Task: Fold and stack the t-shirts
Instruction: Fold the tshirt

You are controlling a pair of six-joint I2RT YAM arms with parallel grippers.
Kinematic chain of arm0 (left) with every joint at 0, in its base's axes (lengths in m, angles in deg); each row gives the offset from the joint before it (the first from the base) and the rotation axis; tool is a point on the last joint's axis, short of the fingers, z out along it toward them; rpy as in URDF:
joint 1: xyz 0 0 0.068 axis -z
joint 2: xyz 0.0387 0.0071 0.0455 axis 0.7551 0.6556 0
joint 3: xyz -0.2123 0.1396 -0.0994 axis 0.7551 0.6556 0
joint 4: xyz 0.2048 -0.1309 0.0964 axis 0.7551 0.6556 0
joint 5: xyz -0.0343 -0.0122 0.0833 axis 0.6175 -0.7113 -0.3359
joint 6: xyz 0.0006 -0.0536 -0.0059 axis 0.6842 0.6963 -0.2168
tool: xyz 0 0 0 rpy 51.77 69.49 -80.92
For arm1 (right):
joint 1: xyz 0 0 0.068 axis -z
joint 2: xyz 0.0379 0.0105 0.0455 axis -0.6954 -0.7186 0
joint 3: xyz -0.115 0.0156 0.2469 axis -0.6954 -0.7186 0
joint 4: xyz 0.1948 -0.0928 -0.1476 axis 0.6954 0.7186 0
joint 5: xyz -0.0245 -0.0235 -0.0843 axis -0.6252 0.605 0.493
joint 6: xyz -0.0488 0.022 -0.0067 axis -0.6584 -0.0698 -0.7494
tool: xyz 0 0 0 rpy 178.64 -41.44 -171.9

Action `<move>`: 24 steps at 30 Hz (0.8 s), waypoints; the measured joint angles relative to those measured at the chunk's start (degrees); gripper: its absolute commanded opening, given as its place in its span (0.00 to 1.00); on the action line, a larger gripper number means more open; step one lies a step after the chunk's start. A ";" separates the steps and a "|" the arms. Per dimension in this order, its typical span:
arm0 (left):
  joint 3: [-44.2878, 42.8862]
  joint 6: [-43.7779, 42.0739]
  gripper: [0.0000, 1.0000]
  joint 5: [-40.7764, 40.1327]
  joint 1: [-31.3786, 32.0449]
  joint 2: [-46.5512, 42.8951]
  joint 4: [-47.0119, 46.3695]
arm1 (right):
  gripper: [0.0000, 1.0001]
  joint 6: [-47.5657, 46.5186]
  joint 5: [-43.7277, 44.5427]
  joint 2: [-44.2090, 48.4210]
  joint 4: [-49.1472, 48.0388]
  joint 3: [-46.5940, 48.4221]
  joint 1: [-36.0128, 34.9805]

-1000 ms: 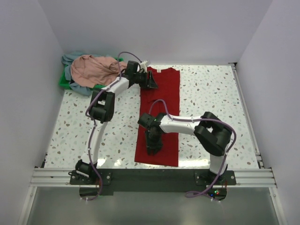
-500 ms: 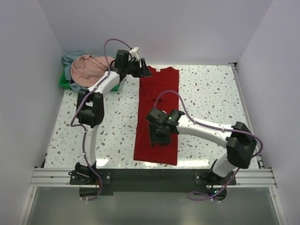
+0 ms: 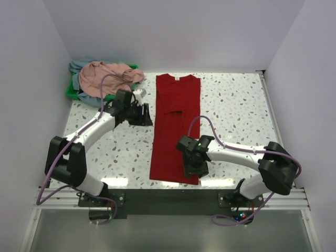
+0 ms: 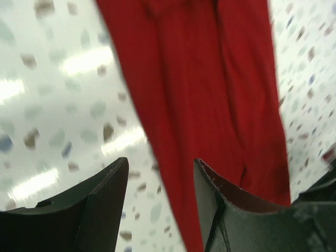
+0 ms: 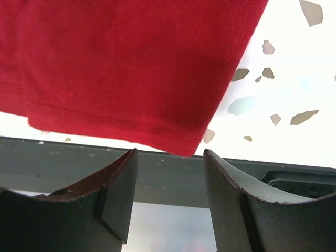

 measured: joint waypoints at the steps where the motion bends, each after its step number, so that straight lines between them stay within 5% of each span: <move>1: 2.47 -0.02 0.57 -0.57 0.96 -1.14 2.29 | 0.56 0.00 0.02 -0.44 -0.02 0.00 0.00; 7: 9.77 0.42 0.57 -4.24 9.33 -8.70 12.61 | 0.53 -0.02 -0.02 -2.67 -1.75 -1.57 0.00; 24: 23.61 7.17 0.57 -3.41 14.08 -18.58 15.72 | 0.34 -0.74 -3.74 -1.92 -7.08 -6.84 1.11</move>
